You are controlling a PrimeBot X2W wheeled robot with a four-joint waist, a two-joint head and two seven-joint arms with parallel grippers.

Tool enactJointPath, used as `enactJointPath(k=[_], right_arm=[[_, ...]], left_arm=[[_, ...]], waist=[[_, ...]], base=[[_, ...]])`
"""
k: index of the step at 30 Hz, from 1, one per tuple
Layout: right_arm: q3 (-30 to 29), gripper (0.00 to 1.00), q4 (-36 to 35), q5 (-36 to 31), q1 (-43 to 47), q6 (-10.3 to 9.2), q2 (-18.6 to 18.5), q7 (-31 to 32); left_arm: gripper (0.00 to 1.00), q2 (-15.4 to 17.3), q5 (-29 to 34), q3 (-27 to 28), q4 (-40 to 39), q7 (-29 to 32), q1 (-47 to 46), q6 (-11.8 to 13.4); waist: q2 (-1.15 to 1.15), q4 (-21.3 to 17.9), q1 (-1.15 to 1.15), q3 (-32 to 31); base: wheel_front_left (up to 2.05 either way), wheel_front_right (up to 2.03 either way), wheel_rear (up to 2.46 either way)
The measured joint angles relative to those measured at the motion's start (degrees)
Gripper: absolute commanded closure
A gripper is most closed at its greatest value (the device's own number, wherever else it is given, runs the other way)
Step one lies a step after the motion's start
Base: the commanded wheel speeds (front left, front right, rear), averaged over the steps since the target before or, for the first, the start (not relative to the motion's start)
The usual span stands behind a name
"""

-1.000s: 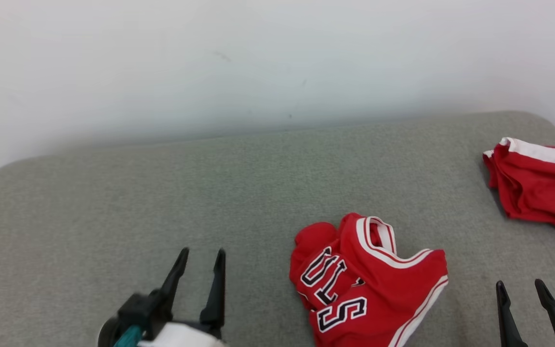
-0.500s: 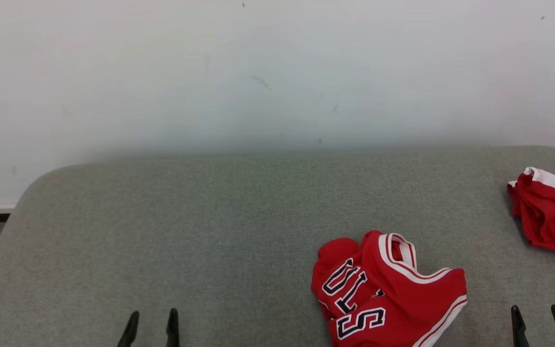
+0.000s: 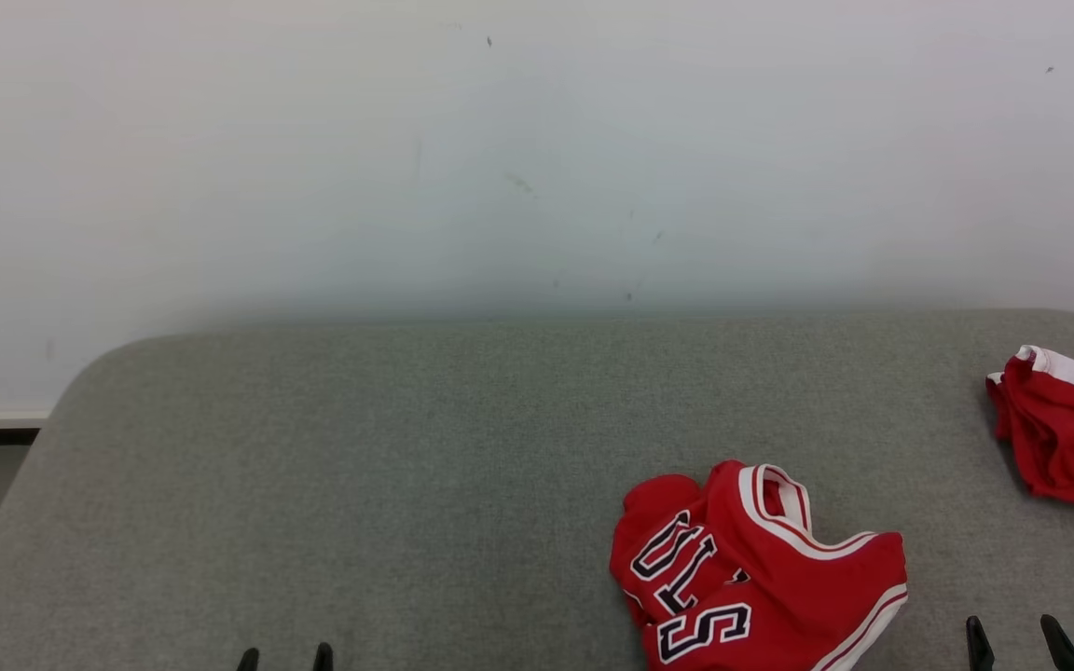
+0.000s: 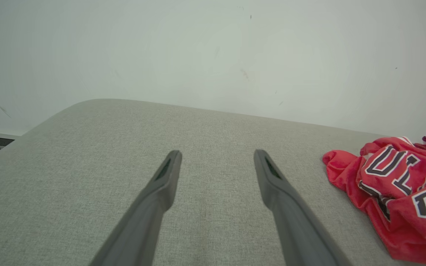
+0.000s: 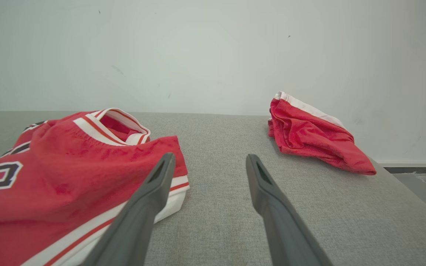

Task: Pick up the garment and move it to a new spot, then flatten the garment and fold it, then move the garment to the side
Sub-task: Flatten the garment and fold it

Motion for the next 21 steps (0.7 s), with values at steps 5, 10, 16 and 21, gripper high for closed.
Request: enactJointPath(k=[5,10,16,21], right_arm=[[0.3,0.0,0.2,0.2,0.0,0.0,0.0,0.0],[0.3,0.0,0.3,0.2,0.0,0.0,-0.1,0.0],[0.4,0.0,0.3,0.4,0.0,0.0,-0.2,0.0],[0.4,0.0,0.3,0.4,-0.1,0.0,-0.3,0.0]], left_arm=[[0.0,0.0,-0.5,-0.4,0.1,0.0,0.1,0.3],[0.0,0.0,-0.7,-0.5,0.1,0.0,0.1,0.5],[0.0,0.0,-0.8,-0.9,0.0,0.0,0.1,0.8],[0.0,0.0,-0.9,-0.8,0.0,0.0,0.1,0.8]], waist=[[0.0,0.2,0.0,0.0],[0.0,0.2,0.0,0.1],[0.0,0.1,0.0,0.2],[0.0,0.1,0.0,0.4]], base=[[0.0,0.0,0.0],[0.0,0.0,0.0],[0.0,0.0,0.0],[0.0,0.0,0.0]])
